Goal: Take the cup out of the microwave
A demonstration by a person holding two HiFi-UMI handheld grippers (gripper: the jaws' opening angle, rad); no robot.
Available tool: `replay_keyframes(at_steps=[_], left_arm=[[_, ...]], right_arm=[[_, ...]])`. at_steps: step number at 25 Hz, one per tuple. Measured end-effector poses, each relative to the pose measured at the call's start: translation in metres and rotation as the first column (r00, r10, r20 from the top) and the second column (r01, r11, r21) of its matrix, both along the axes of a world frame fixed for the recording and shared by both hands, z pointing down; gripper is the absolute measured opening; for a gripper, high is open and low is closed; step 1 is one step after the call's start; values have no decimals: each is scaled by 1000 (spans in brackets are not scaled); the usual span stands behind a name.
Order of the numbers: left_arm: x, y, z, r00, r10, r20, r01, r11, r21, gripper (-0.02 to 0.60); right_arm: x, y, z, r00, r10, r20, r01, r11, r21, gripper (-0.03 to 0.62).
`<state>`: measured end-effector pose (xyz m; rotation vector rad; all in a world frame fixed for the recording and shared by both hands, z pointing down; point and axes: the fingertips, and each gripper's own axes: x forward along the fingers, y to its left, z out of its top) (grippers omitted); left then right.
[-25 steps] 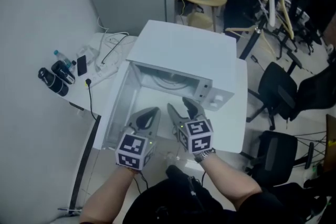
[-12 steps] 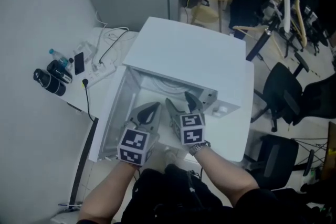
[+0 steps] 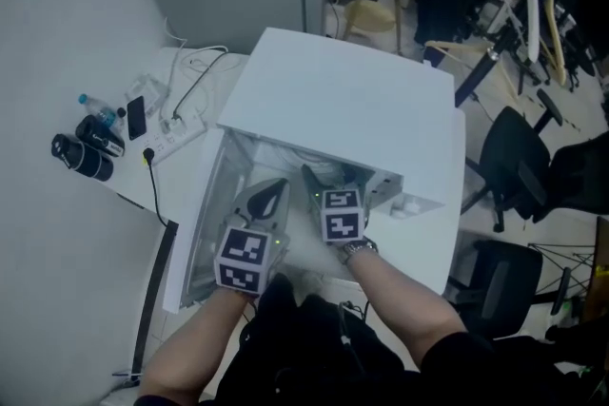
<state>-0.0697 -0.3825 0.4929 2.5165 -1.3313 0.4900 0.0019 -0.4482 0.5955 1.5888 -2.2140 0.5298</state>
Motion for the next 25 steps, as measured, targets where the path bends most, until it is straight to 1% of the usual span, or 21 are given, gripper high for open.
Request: replay_keyframes(at_steps=[9,17,25], left_arm=[[0,-22,6,999,42,-9,-42,999,-12,-5],[1,-29,9,997,80,-23,-81,996,-25,-5],[-1,-32,12,995,93,-25,-94,995,-31,-5]], right_arm=[[-5,-40,23,998,18,-59,-18,1000,-10,413],[-3,-63,30,995,27,-100,-28,1000,-5,413],[-4,-77,35,994,37,-107,-37,999,0,413]])
